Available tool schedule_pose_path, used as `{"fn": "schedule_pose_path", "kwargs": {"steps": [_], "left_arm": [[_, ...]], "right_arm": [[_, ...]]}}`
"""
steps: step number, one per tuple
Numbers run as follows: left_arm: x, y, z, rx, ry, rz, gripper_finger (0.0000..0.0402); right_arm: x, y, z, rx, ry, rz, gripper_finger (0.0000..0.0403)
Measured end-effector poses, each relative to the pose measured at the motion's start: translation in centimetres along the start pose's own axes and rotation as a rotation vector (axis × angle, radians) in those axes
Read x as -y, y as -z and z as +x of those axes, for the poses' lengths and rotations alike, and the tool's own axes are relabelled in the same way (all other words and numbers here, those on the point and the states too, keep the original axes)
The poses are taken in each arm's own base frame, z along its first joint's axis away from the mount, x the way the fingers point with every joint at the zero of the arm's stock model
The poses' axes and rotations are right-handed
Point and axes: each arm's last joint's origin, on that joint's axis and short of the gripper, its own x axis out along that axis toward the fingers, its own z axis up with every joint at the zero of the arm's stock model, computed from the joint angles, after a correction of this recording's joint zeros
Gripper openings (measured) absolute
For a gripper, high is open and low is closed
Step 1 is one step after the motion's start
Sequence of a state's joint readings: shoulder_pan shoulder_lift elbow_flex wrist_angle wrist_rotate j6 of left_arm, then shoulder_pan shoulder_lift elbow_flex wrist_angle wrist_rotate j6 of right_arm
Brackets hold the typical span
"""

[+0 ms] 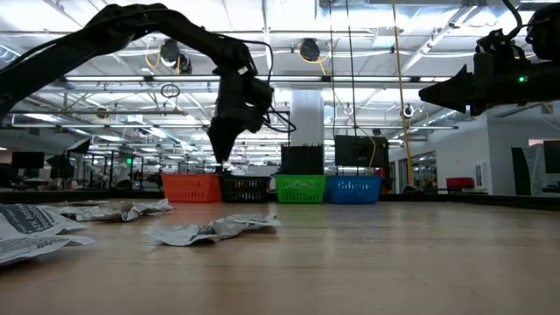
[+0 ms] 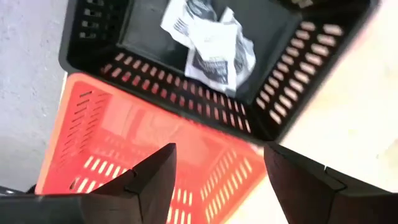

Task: Pick & Place First Aid Supplies
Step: Put the blue packet into the black bin

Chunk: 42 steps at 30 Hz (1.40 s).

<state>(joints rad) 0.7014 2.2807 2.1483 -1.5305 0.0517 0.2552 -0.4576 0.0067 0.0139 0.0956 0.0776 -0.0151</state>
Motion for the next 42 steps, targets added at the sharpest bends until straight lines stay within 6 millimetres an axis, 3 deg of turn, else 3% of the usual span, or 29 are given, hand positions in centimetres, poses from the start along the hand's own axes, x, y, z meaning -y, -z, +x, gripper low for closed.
{"fn": "schedule_pose_path", "kwargs": {"steps": [11,19,25,34,42], "left_arm": [[1.2,0.6,-1.4,0.002,-0.040,0.172,0.0224],[7.2,1.4,-0.8,0.009,-0.132,0.470,0.0224],[12.5,4.4,-0.1,0.080,-0.163,0.675,0.0218],[19.1,11.5,1.5,0.061,-0.172,1.040,0.0213],[23.4,16.5,3.1,0.055,-0.171,1.122,0.0214]], "right_arm": [[0.0,0.0,0.0,-0.001,0.000,0.000,0.0139],[0.0,0.0,0.0,0.000,0.000,0.000,0.0139],[0.0,0.0,0.0,-0.001,0.000,0.000,0.0139],[0.0,0.0,0.0,-0.001,0.000,0.000,0.0139],[0.0,0.0,0.0,-0.001,0.000,0.000,0.0139]]}}
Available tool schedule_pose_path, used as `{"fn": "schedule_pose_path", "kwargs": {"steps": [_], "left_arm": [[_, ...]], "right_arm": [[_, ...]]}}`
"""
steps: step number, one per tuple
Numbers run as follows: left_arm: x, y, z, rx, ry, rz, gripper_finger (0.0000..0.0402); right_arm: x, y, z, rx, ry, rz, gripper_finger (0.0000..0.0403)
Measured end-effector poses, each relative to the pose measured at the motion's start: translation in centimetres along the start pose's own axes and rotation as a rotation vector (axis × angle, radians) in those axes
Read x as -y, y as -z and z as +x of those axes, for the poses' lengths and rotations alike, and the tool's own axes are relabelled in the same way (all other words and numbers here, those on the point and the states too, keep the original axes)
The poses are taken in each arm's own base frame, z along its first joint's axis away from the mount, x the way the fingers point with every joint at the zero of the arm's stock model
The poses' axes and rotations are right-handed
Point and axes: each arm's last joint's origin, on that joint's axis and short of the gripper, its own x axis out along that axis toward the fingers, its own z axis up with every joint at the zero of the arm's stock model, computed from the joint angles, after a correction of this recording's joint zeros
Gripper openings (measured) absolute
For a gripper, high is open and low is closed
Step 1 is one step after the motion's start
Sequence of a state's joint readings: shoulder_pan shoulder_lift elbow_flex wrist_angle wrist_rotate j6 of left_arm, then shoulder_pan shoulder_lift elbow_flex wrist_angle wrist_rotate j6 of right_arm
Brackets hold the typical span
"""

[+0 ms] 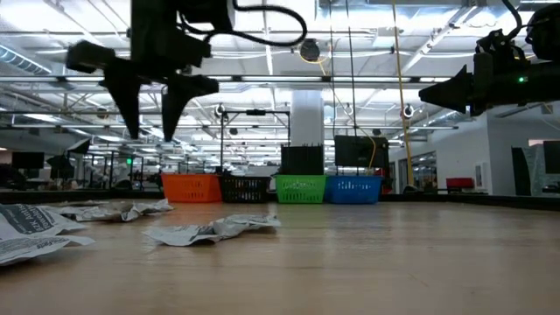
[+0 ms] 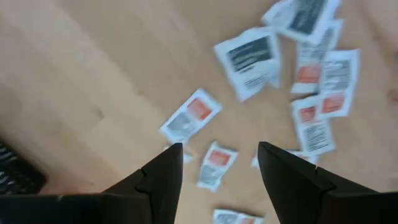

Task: Pick & Place First Aid Supplies
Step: Put the blue packet into the black bin

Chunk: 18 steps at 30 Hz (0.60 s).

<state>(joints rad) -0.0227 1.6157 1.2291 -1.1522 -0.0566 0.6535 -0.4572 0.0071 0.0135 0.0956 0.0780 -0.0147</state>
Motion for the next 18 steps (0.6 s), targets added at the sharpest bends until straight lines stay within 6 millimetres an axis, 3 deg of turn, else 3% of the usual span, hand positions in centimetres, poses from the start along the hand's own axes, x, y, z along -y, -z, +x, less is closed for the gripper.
{"fn": "schedule_pose_path", "kwargs": {"steps": [7,18], "left_arm": [[1.8,-1.7,0.2,0.030,0.000,-0.077,0.0214],[3.6,-3.3,4.1,0.058,0.087,-0.203,0.0214]], "right_arm": [[0.0,0.0,0.0,0.000,0.000,0.000,0.0139],[0.0,0.0,0.0,0.000,0.000,0.000,0.0139]]}}
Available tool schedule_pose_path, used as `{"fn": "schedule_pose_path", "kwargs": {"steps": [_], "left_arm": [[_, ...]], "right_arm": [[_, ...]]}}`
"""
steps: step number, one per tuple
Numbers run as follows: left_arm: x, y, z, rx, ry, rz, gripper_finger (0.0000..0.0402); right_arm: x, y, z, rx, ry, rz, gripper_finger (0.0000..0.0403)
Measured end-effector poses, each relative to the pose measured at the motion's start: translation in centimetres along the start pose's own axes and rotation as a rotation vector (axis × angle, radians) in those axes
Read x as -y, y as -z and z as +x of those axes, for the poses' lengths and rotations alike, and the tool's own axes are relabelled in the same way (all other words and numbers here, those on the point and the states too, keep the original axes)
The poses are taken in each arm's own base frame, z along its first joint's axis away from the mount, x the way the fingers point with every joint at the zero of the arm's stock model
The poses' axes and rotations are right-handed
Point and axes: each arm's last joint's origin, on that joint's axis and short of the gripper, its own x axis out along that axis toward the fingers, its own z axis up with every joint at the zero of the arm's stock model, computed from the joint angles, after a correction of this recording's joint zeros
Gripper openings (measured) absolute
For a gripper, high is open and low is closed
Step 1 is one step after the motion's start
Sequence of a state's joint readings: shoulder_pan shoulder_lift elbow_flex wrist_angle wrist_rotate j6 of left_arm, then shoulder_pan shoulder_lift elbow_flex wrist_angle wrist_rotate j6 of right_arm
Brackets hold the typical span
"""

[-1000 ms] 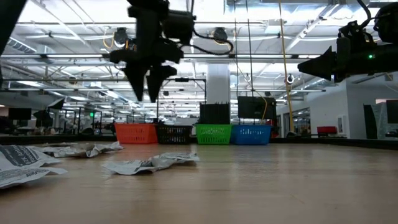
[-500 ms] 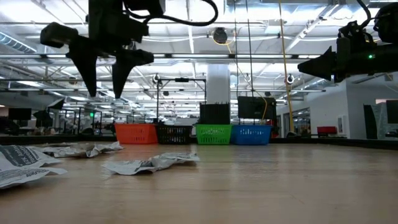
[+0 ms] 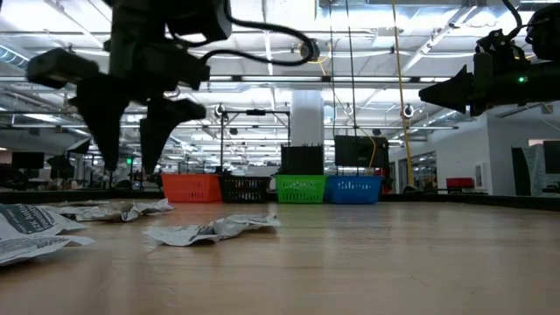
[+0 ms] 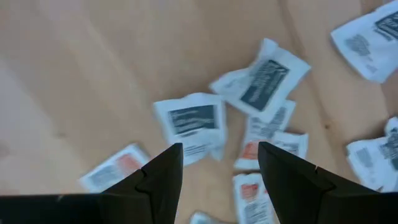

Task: Pick & Place First Aid Supplies
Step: Put the blue packet into the black bin

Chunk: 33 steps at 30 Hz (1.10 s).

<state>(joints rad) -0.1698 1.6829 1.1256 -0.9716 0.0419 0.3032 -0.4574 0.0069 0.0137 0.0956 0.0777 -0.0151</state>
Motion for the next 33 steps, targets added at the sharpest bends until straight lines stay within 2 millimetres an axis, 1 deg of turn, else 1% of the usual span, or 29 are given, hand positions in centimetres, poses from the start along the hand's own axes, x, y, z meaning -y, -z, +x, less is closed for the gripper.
{"fn": "schedule_pose_path", "kwargs": {"steps": [4,9,15,18,20,24,33], "left_arm": [[0.6,0.3,1.7,0.028,0.007,-0.033,0.0214],[0.7,0.8,3.3,0.050,-0.028,-0.076,0.0214],[0.5,1.2,4.1,0.045,-0.112,-0.126,0.0214],[0.5,1.2,4.4,0.072,-0.111,-0.125,0.0212],[0.5,1.1,4.6,0.091,-0.108,-0.125,0.0204],[0.5,1.1,4.7,0.104,-0.102,-0.127,0.0163],[0.5,1.1,4.7,0.108,-0.086,-0.100,0.0023]], "right_arm": [[0.0,0.0,0.0,0.000,0.000,0.000,0.0139],[0.0,0.0,0.0,0.000,0.000,0.000,0.0139],[0.0,0.0,0.0,0.000,0.000,0.000,0.0139],[0.0,0.0,0.0,0.000,0.000,0.000,0.0139],[0.0,0.0,0.0,0.000,0.000,0.000,0.0139],[0.0,0.0,0.0,0.000,0.000,0.000,0.0139],[0.0,0.0,0.0,0.000,0.000,0.000,0.0139]]}}
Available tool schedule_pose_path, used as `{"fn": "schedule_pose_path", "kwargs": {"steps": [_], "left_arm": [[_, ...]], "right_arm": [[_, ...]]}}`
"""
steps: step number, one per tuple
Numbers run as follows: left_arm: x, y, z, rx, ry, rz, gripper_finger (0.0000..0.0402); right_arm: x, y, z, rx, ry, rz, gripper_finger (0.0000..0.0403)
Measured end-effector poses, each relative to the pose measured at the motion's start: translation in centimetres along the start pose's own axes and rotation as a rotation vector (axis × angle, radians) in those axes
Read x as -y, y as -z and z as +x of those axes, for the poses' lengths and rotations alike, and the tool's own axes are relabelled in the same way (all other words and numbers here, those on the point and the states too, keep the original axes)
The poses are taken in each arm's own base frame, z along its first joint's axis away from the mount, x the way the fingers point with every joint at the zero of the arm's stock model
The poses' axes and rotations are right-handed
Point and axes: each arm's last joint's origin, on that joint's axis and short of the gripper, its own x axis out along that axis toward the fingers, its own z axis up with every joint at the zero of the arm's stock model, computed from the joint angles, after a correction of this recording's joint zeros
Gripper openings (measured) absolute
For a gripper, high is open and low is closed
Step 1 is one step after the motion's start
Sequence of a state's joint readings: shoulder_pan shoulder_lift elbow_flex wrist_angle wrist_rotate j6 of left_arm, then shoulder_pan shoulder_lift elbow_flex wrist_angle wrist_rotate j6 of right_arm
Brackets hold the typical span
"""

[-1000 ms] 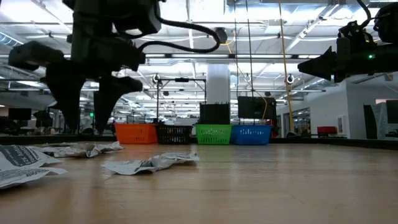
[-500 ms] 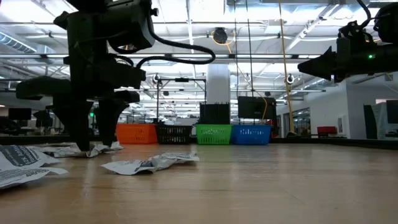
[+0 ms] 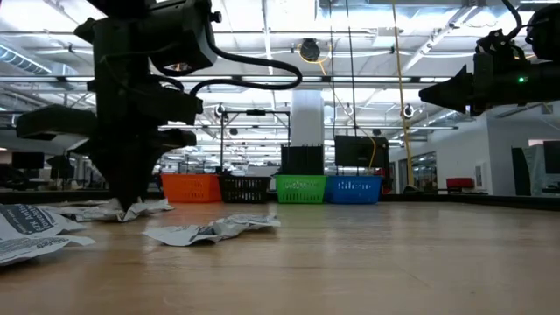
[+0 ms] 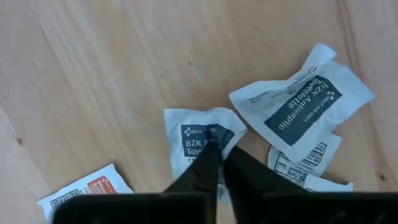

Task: Pick & Place First Aid Supplies
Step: Put the blue packet into the black bin

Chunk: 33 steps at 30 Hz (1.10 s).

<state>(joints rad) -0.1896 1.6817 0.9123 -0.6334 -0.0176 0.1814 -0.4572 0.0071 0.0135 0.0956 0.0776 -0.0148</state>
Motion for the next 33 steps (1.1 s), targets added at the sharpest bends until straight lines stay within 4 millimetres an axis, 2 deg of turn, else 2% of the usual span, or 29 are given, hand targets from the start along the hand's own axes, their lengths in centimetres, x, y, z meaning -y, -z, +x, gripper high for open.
{"fn": "schedule_pose_path", "kwargs": {"steps": [2,5,10,19,25,33], "left_arm": [[0.0,0.0,0.0,0.001,0.001,-0.001,0.0008],[-0.2,0.1,-0.2,-0.005,0.001,-0.012,0.0009],[-1.5,0.2,-2.8,0.023,0.013,-0.104,0.0005],[-4.8,0.9,-7.9,0.128,-0.018,-0.468,0.0002],[-6.6,2.4,-9.9,0.077,-0.013,-0.749,0.0002],[-8.0,4.5,-10.8,0.014,0.045,-1.127,0.0002]], "right_arm": [[0.0,0.0,0.0,0.000,0.001,0.000,0.0139],[0.0,0.0,0.0,0.000,0.000,0.000,0.0139],[0.0,0.0,0.0,0.001,0.000,0.000,0.0139],[0.0,0.0,0.0,0.000,0.000,0.000,0.0139],[0.0,0.0,0.0,0.000,0.000,0.000,0.0139],[0.0,0.0,0.0,0.001,0.000,0.000,0.0139]]}}
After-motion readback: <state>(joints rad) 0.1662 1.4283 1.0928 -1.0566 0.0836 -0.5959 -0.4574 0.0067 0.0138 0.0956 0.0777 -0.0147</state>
